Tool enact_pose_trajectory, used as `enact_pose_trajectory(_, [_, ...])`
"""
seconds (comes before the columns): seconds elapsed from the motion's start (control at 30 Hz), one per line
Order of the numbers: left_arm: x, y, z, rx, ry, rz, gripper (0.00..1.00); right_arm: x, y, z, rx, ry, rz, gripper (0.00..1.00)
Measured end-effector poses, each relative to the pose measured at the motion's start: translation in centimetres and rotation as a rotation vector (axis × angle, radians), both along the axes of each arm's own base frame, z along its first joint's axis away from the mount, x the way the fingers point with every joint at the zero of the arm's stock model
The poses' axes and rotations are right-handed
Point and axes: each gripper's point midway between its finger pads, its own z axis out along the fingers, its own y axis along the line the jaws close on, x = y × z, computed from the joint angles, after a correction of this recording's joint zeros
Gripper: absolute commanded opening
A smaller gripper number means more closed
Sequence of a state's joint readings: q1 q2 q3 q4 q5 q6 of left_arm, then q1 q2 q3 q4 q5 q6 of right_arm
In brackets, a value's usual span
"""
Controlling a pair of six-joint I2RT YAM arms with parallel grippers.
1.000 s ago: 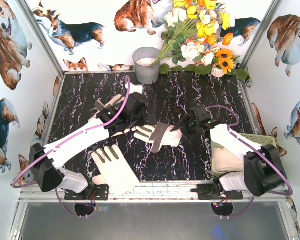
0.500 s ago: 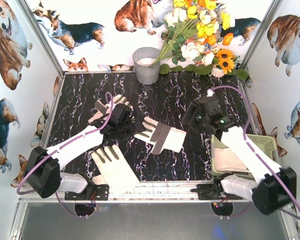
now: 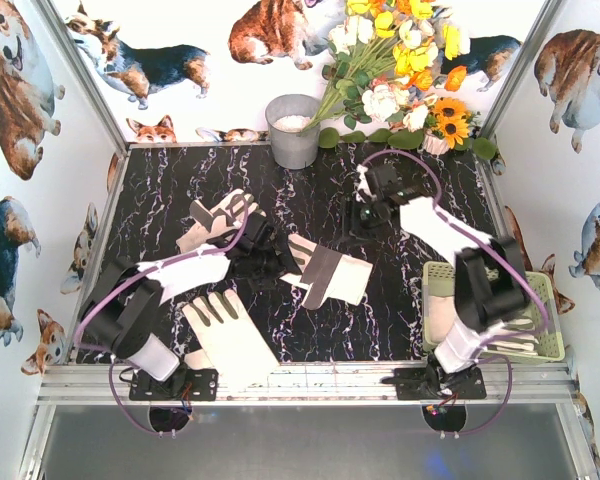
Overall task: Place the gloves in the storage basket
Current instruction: Adjust the glove at the center of the board.
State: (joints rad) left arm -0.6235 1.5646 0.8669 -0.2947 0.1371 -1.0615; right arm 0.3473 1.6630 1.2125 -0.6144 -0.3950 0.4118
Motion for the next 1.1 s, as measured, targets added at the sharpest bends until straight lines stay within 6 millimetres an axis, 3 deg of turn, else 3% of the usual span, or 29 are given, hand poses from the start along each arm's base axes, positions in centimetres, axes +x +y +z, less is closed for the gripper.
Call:
enact_pose_trajectory(0.17, [0.2, -0.7, -1.6, 0.003, 0.042, -0.012, 0.76, 1.2, 1.5, -2.2, 0.039, 0.078, 0.05, 0.47])
enact_pose_trajectory(0.4, [1.3, -1.5, -1.7, -0.014, 0.034, -0.014, 0.76, 1.6, 2.1, -5.1, 0.033, 0.17, 0.063, 0.47])
enact_pose_trajectory(0.77, [3.1, -2.0, -1.6, -0.022, 0.033, -0.029, 0.74, 3.8, 0.2, -6.4, 0.048, 0.193, -0.008, 0.47])
enact_pose_trajectory(1.0, [5.0, -3.0, -1.6, -0.018, 0.016, -0.072, 0.73, 3.3, -0.3, -7.3, 0.037, 0.232, -0.011, 0.43])
enact_pose_trajectory(1.1, [6.1, -3.5, -1.6, -0.011, 0.007, -0.096, 0.72, 2.1, -0.5, -7.8, 0.036, 0.268, -0.011, 0.43])
